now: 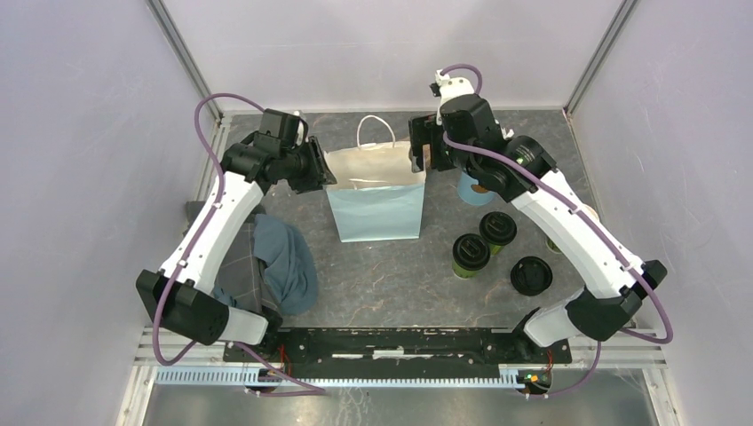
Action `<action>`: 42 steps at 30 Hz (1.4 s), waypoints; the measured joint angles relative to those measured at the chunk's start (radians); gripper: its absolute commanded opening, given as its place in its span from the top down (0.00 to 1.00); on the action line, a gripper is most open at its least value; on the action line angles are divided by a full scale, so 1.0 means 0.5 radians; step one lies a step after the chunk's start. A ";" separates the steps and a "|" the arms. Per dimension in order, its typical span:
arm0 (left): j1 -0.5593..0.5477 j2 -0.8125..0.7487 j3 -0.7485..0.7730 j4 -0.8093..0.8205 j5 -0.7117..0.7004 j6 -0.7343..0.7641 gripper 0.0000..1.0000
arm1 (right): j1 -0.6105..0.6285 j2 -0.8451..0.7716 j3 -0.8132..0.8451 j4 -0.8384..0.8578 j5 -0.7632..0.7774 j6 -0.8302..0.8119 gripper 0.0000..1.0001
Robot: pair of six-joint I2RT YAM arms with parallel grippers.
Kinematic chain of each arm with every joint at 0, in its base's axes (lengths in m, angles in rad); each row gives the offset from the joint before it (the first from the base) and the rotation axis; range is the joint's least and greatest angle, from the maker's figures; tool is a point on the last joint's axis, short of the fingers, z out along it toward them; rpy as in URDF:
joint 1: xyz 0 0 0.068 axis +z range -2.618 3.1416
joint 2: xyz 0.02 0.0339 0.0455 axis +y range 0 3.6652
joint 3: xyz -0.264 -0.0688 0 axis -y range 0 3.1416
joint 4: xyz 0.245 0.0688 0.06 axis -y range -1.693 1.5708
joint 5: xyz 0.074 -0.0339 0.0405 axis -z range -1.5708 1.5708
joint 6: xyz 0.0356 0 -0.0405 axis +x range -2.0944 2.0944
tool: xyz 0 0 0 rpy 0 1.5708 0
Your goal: Pack the takeout coffee
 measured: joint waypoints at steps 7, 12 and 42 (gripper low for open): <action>0.001 0.005 0.075 -0.060 -0.082 0.027 0.40 | -0.072 -0.243 -0.439 -0.116 0.142 -0.168 0.03; 0.001 0.001 0.083 -0.095 -0.114 0.026 0.38 | -0.086 -0.610 -0.809 -0.300 0.115 -0.284 0.02; 0.001 0.014 0.208 -0.180 -0.039 0.024 0.34 | -0.054 -0.618 -1.505 -0.333 -0.066 -0.061 0.10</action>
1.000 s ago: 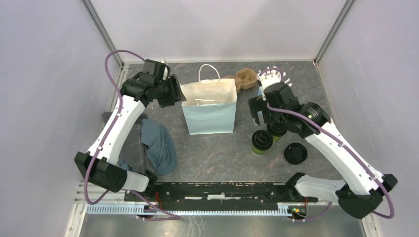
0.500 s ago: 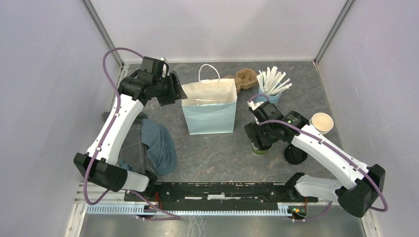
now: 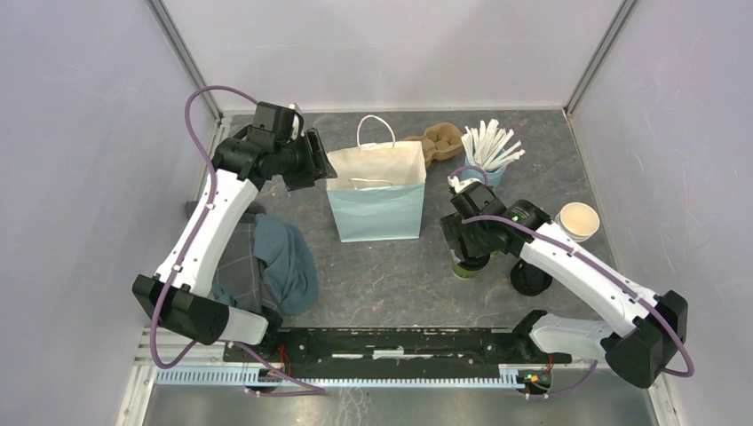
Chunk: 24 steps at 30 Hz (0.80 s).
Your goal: Pack the takeout coffee
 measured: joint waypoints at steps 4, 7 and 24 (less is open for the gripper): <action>0.000 0.000 0.000 0.000 0.002 0.000 0.34 | 0.000 0.043 -0.001 0.021 0.023 0.028 0.14; 0.000 0.000 0.000 0.000 0.003 0.000 0.34 | 0.000 0.068 -0.005 0.042 0.024 0.039 0.18; 0.000 0.027 0.000 0.000 0.014 0.002 0.35 | -0.007 0.073 -0.095 0.098 0.060 0.084 0.25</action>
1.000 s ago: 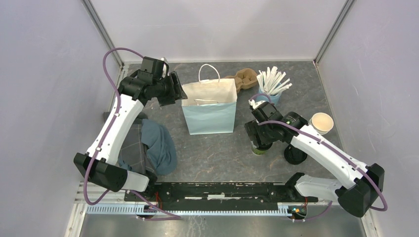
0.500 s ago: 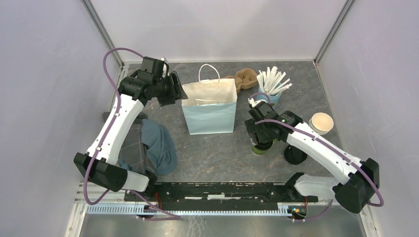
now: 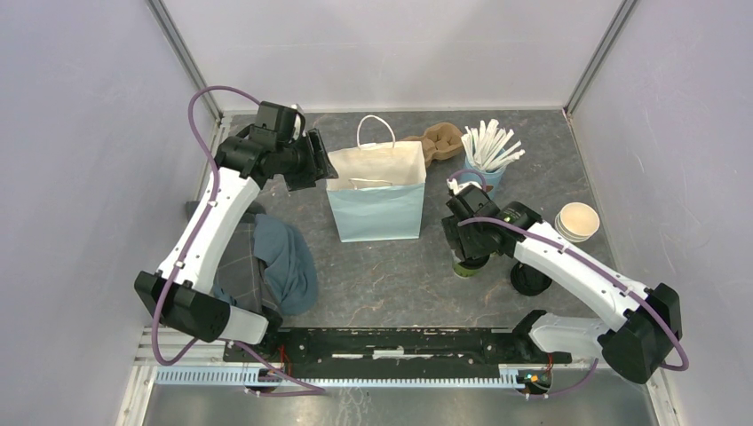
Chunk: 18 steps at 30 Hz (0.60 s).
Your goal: Pack the takeout coffee
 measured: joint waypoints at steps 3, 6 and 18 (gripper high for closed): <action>0.000 0.006 0.000 0.000 0.000 0.000 0.35 | -0.001 -0.002 -0.003 0.005 0.003 0.001 0.25; 0.000 0.009 0.000 0.000 0.000 0.001 0.35 | -0.001 -0.005 -0.006 0.009 0.004 0.002 0.29; 0.000 0.053 0.053 -0.049 -0.024 0.056 0.35 | -0.003 -0.169 0.008 0.010 -0.131 -0.082 0.38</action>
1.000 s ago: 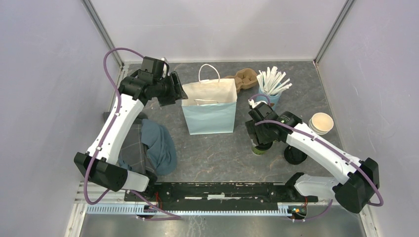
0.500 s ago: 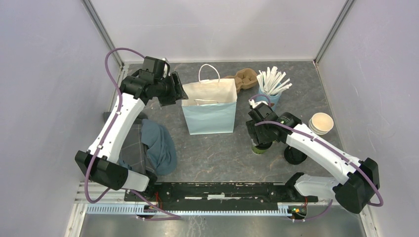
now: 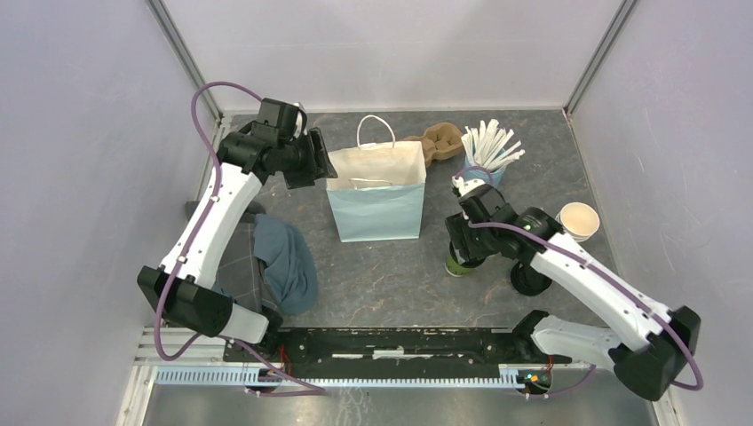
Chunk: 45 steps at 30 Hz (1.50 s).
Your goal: Pack the takeout coffee
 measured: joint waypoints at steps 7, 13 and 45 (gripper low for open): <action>0.000 0.023 0.048 -0.026 -0.052 0.064 0.36 | 0.000 -0.291 0.213 -0.011 -0.109 -0.107 0.37; 0.000 0.079 0.092 -0.033 -0.056 0.080 0.41 | 0.000 -0.291 0.754 -0.024 -0.047 -0.297 0.37; -0.066 0.182 0.222 0.271 -0.330 0.359 0.98 | 0.197 0.520 1.685 0.216 -0.601 -1.070 0.45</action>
